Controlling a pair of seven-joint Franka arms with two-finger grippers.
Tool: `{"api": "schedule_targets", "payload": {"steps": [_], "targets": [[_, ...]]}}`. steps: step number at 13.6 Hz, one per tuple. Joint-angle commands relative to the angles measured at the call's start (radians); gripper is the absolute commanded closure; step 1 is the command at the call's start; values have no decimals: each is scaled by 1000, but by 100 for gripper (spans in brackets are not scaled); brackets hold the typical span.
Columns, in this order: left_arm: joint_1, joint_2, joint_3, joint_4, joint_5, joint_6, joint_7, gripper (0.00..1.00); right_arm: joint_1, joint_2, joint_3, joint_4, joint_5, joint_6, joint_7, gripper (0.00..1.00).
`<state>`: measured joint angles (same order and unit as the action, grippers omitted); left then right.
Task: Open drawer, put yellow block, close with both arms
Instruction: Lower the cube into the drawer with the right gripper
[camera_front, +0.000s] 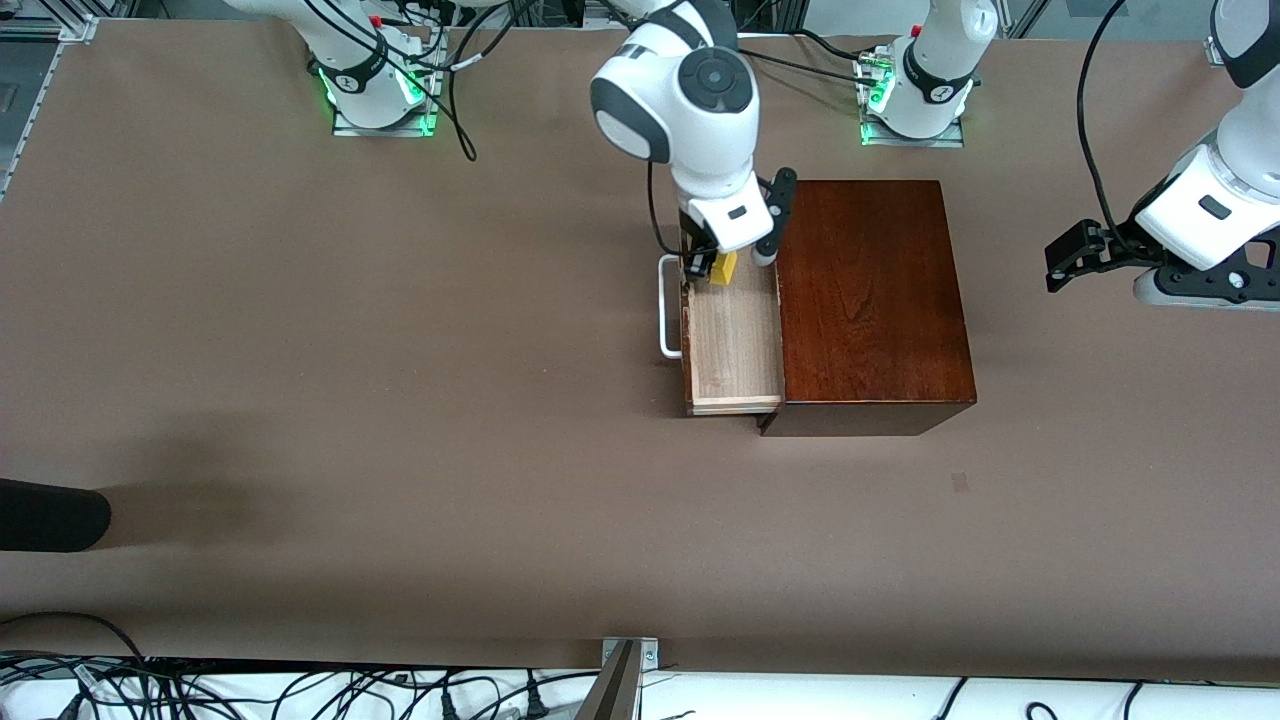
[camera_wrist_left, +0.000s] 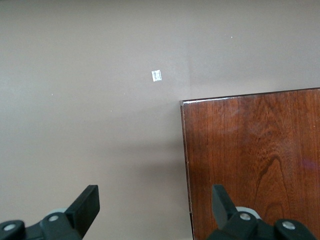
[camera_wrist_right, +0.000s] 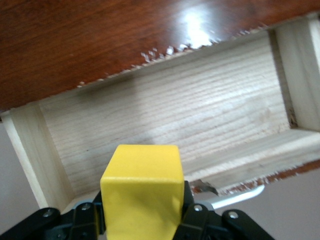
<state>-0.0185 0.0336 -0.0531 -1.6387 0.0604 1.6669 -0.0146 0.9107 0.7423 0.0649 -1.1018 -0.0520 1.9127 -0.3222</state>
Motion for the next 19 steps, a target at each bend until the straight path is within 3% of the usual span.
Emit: {"api": "schedule_targets", "payload": {"steps": [1,11,19], "targets": [[2,-24,-1,-18,-24,-7,8,0,20,32,-8,46,-40,3,-46,100],[2,-24,-2,-16,-24,-19,7,0,22,117,-8,45,-104,74,-261,100],[2,-26,-2,-15,-24,-21,8,0,31,134,-7,39,-160,39,-268,99]]}}
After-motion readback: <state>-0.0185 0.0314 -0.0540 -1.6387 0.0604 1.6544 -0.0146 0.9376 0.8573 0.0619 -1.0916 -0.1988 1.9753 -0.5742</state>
